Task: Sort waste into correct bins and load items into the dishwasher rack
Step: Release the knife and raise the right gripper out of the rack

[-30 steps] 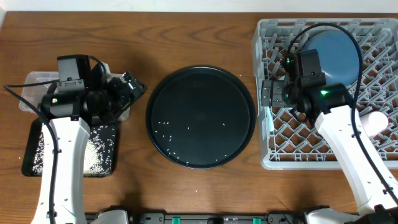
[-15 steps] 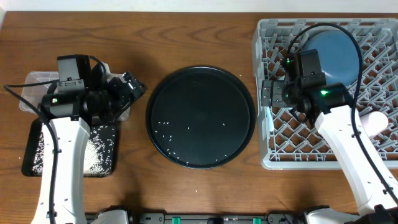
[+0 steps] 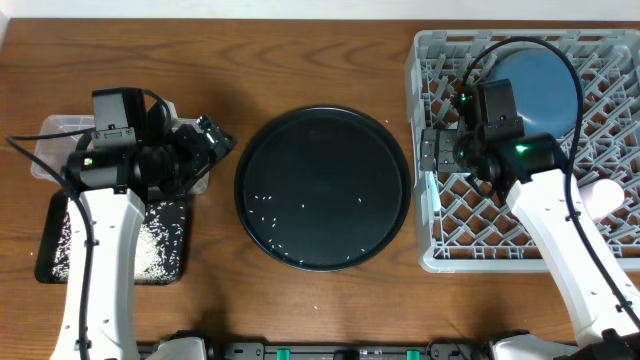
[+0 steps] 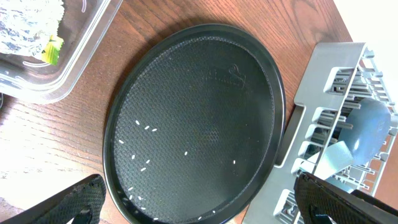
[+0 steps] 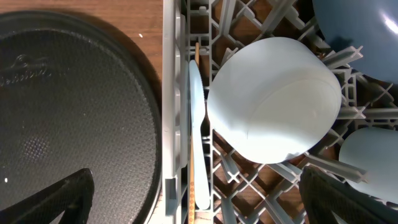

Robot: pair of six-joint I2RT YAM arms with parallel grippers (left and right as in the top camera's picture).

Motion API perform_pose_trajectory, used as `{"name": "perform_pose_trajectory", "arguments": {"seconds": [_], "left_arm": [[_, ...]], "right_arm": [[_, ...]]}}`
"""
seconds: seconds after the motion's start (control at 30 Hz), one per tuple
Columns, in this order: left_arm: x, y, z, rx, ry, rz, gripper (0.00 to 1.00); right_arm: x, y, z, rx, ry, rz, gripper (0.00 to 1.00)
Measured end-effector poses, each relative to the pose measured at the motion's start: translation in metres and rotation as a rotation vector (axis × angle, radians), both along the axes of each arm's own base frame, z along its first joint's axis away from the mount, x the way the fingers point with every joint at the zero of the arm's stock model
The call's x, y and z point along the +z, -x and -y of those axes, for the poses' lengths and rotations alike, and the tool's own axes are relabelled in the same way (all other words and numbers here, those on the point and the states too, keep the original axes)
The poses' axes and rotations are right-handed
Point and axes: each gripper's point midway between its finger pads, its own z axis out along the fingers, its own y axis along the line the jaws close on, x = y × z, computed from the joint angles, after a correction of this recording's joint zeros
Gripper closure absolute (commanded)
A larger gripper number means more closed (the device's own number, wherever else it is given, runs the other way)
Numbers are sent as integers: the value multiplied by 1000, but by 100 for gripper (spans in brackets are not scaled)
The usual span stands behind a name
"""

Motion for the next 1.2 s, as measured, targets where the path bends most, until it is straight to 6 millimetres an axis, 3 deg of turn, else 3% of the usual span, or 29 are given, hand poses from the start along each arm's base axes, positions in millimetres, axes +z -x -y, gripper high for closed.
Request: {"name": "perform_pose_trajectory", "arguments": {"seconds": [0.93, 1.03, 1.2], "left_arm": [[0, 0, 0, 0, 0, 0, 2], [0, 0, 0, 0, 0, 0, 2], [0, 0, 0, 0, 0, 0, 2]], "right_arm": [[1, 1, 0, 0, 0, 0, 1], [6, 2, 0, 0, -3, 13, 1], [30, 7, 2, 1, -22, 85, 1]]}}
